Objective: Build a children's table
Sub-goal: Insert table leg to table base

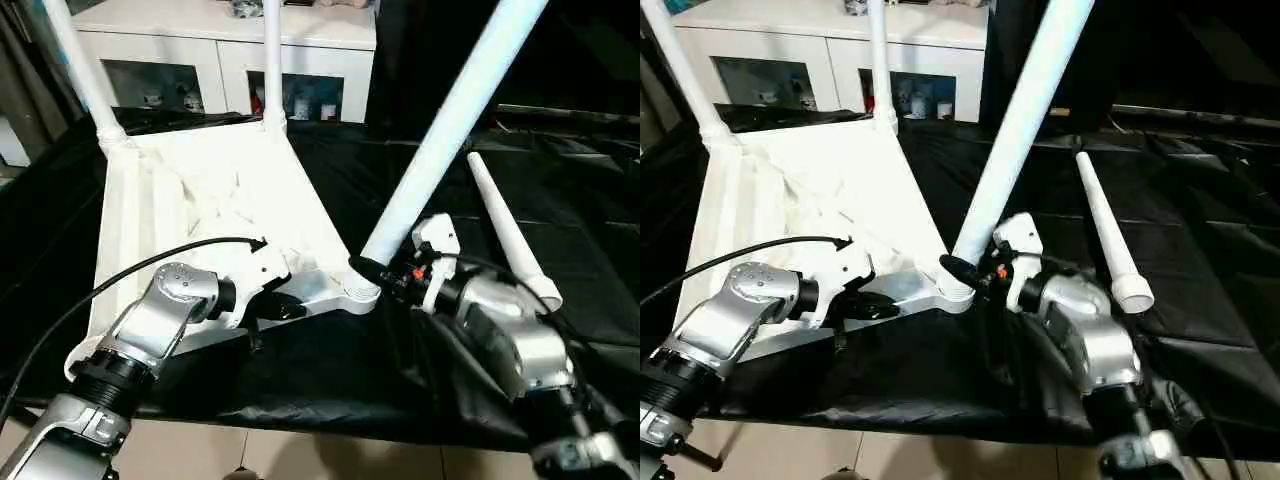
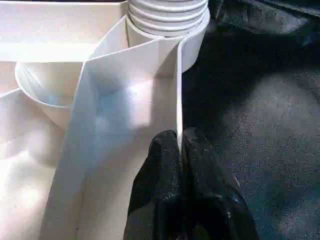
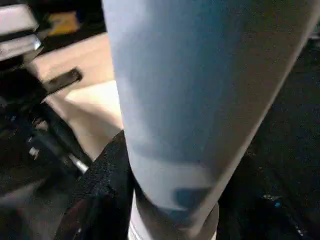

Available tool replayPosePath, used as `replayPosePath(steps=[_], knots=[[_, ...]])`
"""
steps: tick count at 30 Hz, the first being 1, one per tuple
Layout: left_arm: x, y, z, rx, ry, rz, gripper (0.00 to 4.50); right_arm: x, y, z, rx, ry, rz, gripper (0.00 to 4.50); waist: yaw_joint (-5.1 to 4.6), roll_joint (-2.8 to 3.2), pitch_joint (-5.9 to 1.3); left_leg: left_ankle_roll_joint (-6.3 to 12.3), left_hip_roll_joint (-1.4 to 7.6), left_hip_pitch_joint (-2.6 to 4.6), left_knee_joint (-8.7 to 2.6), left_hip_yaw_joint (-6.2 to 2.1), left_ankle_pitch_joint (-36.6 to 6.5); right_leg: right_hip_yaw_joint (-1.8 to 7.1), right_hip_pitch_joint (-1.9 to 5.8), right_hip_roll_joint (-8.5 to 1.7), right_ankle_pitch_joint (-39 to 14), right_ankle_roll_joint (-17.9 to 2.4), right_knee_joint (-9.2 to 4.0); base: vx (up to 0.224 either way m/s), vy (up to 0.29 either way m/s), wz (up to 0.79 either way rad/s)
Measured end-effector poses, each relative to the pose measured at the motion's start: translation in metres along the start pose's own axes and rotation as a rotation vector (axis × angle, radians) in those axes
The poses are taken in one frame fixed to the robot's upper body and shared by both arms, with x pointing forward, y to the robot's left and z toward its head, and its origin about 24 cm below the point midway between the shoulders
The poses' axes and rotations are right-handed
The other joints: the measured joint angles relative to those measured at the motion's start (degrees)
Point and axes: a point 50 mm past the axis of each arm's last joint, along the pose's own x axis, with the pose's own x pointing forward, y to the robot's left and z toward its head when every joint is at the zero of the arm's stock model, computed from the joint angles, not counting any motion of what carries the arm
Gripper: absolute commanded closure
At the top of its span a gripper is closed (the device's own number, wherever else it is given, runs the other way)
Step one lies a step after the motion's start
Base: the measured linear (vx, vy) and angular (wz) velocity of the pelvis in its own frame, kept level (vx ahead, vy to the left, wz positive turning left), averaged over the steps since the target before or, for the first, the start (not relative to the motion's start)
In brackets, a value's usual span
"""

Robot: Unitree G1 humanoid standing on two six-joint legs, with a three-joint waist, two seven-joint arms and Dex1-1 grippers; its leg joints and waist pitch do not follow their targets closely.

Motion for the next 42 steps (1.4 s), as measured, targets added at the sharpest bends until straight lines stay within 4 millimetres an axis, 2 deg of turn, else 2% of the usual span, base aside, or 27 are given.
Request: replayPosePath(steps=[12,19,27,31,42], knots=[[-0.006,-0.001,-0.003,0.039,0.002,-0.045,4.50,0.004,-0.006,0.004,-0.015,0.065,0.136,2.63,0.15,-0.15,-0.08,0.03,0.00,-0.03,-0.06,0.02,-0.02,-0.01,0.01,0.00,-0.01,0.02,-0.13,0.000,0.000,0.00],[-0.010,0.000,-0.004,0.048,0.012,-0.051,4.50,0.014,-0.009,0.007,-0.015,0.072,0.173,2.63,-0.43,-0.17,-0.10,0.02,0.01,0.03,-0.07,0.02,-0.01,0.00,0.01,0.01,0.03,-0.04,-0.07,0.000,0.000,0.00],[-0.009,0.000,-0.006,0.049,0.008,-0.058,4.50,0.014,-0.010,0.007,-0.025,0.084,0.205,2.63,-0.33,-0.36,-0.21,0.02,0.01,0.06,-0.07,0.02,-0.01,0.01,0.03,0.01,0.02,-0.04,-0.09,0.000,0.000,0.00],[-0.010,0.000,-0.006,0.057,0.008,-0.076,4.50,0.013,-0.008,0.007,-0.056,0.091,0.249,2.63,-0.18,-0.43,-0.26,0.03,0.01,0.05,-0.11,0.03,-0.02,0.00,0.03,0.01,0.02,-0.04,-0.13,0.000,0.000,0.00],[-0.011,-0.002,-0.008,0.068,0.009,-0.118,4.50,0.008,-0.008,0.005,-0.066,0.095,0.317,2.63,0.96,-0.53,-0.33,0.03,0.01,0.08,-0.15,0.04,-0.03,0.00,0.08,0.01,0.01,-0.04,-0.19,0.000,0.000,0.00]])
